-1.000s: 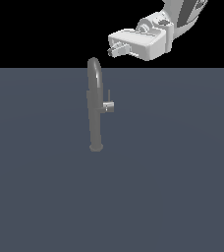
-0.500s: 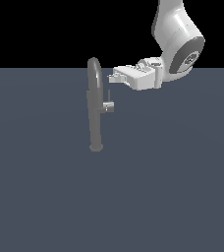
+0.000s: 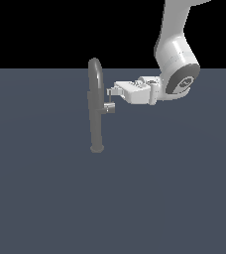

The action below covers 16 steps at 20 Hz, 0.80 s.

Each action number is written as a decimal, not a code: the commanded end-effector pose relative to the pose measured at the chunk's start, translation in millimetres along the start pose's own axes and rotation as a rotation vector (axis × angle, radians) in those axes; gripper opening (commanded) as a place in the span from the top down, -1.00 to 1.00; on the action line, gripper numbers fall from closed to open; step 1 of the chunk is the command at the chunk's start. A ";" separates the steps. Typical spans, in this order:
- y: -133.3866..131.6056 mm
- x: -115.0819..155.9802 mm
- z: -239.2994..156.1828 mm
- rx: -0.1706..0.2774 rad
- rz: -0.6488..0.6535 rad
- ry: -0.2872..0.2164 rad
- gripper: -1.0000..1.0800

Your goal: Turn on the faucet by rotating a designated handle.

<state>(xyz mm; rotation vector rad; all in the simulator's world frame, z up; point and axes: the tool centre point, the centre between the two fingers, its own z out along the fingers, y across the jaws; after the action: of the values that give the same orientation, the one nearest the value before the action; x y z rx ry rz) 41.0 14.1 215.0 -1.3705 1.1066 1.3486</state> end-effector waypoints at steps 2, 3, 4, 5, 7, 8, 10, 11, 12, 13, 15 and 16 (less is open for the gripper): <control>-0.9 3.0 1.0 0.009 0.008 -0.011 1.00; -0.9 3.0 1.0 0.009 0.008 -0.011 1.00; -0.9 3.0 1.0 0.009 0.008 -0.011 1.00; -0.9 3.0 1.0 0.009 0.008 -0.011 1.00; 1.7 1.7 1.2 0.008 0.008 -0.010 1.00; 4.1 0.3 1.3 0.008 0.008 -0.010 1.00; 9.0 -2.4 1.6 0.008 0.008 -0.010 1.00; 11.7 -4.0 1.4 0.008 0.008 -0.011 1.00; 14.2 -5.4 1.5 0.008 0.008 -0.011 1.00; 16.7 -6.8 1.7 0.008 0.008 -0.011 1.00; 21.8 -9.6 1.9 0.008 0.008 -0.011 1.00; 21.8 -9.6 1.9 0.008 0.008 -0.011 1.00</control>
<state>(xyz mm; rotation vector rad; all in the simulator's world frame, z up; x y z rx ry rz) 21.7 11.8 223.2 -1.3534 1.1106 1.3531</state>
